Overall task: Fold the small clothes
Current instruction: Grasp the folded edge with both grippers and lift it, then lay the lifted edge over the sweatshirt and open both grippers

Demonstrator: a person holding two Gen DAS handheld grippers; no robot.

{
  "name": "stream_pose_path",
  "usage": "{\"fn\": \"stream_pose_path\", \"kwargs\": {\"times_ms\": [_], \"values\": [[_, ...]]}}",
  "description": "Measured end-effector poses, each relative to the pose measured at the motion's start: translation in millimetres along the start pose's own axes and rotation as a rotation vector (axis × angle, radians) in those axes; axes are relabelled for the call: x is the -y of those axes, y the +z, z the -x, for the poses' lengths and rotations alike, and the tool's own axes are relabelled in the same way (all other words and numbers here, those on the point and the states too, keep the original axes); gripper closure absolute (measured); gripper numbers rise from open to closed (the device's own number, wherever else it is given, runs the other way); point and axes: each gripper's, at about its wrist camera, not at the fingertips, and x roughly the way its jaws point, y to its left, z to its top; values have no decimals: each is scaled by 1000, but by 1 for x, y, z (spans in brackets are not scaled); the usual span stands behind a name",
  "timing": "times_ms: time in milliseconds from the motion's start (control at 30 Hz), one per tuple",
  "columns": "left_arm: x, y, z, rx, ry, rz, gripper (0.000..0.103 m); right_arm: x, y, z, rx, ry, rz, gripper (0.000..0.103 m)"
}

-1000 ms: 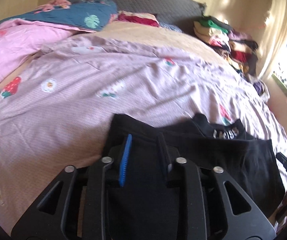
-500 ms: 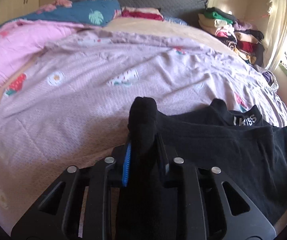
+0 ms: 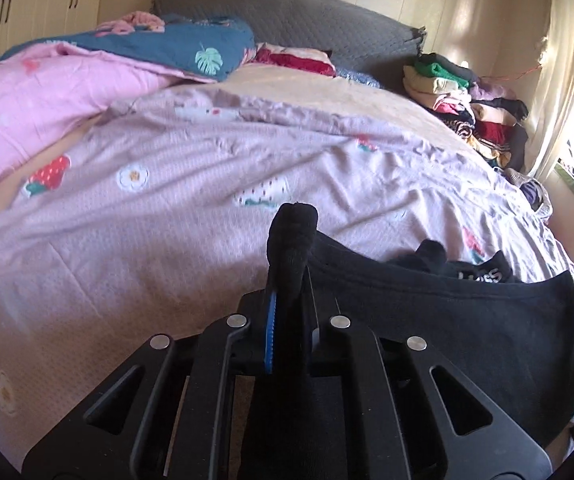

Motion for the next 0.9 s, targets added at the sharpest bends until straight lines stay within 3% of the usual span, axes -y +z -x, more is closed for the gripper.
{"fn": "stream_pose_path", "kwargs": {"times_ms": [467, 633, 700, 900], "values": [[-5, -5, 0, -11, 25, 14, 91, 6, -7, -8, -48, -52, -27, 95], [-10, -5, 7, -8, 31, 28, 91, 18, -8, -4, -57, -73, -67, 84], [-11, -6, 9, -7, 33, 30, 90, 20, -8, 0, -56, -73, -77, 75], [-17, -11, 21, -11, 30, 49, 77, 25, -6, 15, -48, -47, -116, 60]]}}
